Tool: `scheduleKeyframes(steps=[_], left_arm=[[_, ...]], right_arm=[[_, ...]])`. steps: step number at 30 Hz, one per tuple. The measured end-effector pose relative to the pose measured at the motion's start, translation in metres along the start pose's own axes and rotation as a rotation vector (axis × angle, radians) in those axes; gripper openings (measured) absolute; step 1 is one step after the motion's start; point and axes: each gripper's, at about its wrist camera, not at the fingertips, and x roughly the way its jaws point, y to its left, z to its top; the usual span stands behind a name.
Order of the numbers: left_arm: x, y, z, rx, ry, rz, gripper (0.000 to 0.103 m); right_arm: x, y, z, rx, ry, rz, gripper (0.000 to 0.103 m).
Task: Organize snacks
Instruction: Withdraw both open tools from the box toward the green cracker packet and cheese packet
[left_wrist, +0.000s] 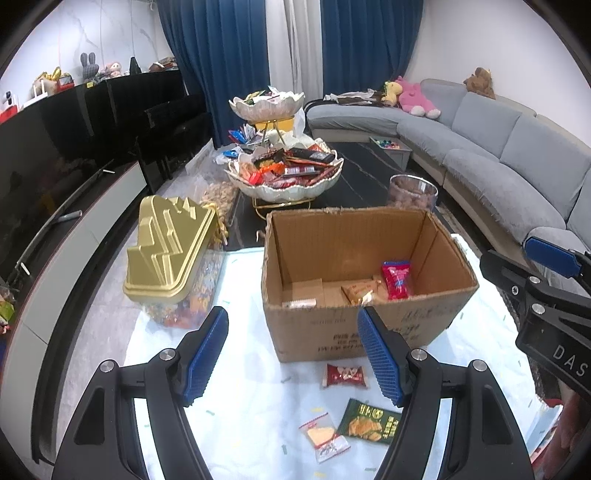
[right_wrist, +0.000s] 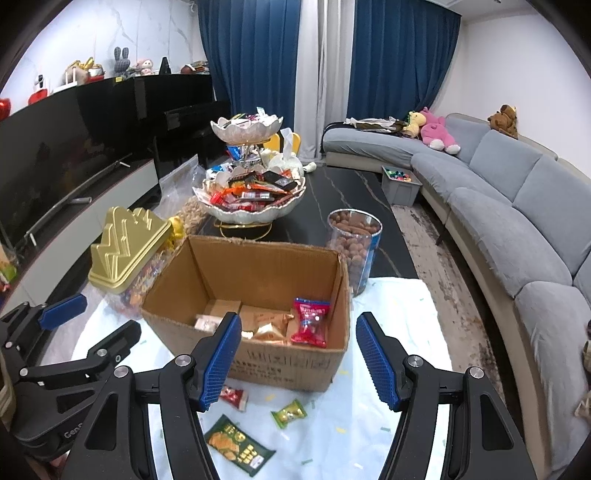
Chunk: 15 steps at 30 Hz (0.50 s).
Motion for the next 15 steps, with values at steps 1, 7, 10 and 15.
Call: scheduleKeyframes(steps=[1,7,10,15], left_arm=[[-0.001,0.0,-0.003,-0.001,0.002,0.004,0.072],[-0.002,0.001,-0.019,-0.013,0.016,0.022,0.072],[-0.001,-0.001,-0.028,-0.021,0.027,0.028,0.073],[0.004,-0.003,-0.044,-0.028,0.053,0.033,0.073]], right_arm=[[0.0,0.0,-0.003,0.0,0.002,0.0,0.066],[-0.002,0.003,-0.019,-0.01,0.012,0.005,0.065],[-0.002,0.005,-0.026,-0.023,0.017,0.011,0.065],[-0.001,0.007,-0.035,-0.043,0.028,0.023,0.065]])
